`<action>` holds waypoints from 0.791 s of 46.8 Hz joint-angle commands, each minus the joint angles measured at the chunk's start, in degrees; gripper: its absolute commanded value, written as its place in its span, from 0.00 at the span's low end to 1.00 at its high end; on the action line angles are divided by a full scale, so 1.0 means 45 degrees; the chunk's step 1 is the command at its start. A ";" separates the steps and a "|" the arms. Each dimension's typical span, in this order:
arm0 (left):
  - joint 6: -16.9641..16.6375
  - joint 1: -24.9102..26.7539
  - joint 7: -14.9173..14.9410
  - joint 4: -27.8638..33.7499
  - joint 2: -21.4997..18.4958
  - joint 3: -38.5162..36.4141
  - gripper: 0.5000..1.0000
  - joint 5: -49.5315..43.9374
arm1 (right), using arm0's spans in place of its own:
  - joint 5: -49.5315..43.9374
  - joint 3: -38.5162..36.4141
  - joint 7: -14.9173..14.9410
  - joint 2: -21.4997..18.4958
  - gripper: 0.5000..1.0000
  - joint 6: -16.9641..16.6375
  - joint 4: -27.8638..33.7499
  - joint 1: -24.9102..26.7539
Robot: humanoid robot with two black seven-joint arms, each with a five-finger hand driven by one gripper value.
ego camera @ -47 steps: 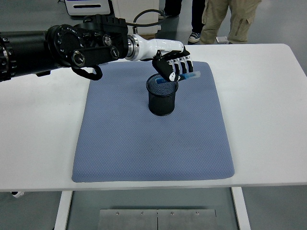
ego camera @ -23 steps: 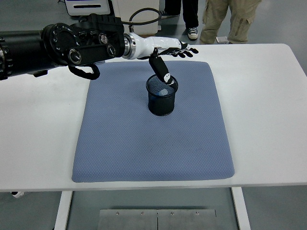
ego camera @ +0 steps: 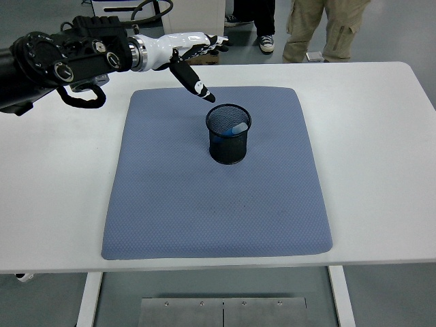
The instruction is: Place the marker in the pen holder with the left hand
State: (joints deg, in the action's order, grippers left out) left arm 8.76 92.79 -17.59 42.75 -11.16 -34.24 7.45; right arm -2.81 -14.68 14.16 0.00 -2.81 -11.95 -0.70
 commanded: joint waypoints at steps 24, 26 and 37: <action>-0.2141 -0.5091 -0.0055 -0.0358 -0.2637 0.8094 1.00 -0.0015 | 0.0000 0.0000 -0.0003 0.0000 1.00 0.0000 0.0000 0.0000; -0.2122 -0.5521 -0.0055 -0.0359 -0.2753 0.8817 1.00 0.0004 | 0.0000 0.0020 -0.0003 0.0000 1.00 0.0000 0.0000 0.0000; -0.0951 -0.7727 -0.0055 -0.0359 -0.2871 1.1825 1.00 -0.0210 | 0.0000 0.0000 -0.0003 0.0000 1.00 0.0000 0.0000 0.0000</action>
State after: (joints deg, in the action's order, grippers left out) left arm 2.97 60.76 -17.83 41.06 -24.05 15.35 7.26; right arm -2.81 -14.66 14.18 0.00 -2.81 -11.96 -0.70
